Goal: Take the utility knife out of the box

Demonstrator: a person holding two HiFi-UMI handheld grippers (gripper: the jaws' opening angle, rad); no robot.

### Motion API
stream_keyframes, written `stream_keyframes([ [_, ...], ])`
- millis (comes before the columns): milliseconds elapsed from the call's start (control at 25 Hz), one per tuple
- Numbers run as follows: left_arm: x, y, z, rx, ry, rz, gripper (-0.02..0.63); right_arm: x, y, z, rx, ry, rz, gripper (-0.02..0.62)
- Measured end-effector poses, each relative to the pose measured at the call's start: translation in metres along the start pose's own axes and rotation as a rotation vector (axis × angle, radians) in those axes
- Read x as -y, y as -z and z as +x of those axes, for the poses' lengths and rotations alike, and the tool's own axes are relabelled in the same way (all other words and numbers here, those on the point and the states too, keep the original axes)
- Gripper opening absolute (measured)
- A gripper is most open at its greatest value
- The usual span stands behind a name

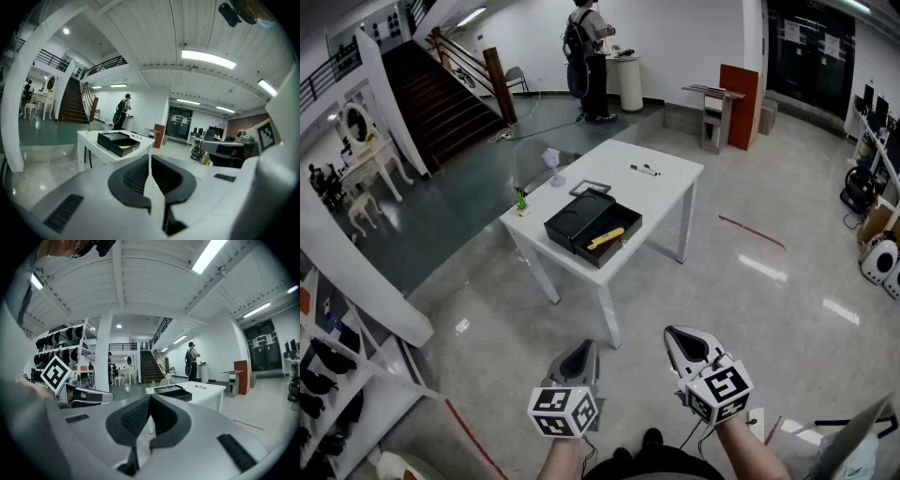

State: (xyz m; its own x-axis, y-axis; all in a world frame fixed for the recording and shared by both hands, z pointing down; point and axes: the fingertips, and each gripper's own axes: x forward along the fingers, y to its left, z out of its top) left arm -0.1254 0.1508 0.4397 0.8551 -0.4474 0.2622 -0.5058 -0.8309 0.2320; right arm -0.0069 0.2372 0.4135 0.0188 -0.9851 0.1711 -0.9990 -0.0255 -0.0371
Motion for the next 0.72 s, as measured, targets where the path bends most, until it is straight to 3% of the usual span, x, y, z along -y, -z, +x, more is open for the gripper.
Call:
stream_keyframes([
  [720, 0.013, 0.000, 0.019, -0.001, -0.050, 0.003, 0.025, 0.035, -0.006, -0.002, 0.018, -0.028, -0.002, 0.003],
])
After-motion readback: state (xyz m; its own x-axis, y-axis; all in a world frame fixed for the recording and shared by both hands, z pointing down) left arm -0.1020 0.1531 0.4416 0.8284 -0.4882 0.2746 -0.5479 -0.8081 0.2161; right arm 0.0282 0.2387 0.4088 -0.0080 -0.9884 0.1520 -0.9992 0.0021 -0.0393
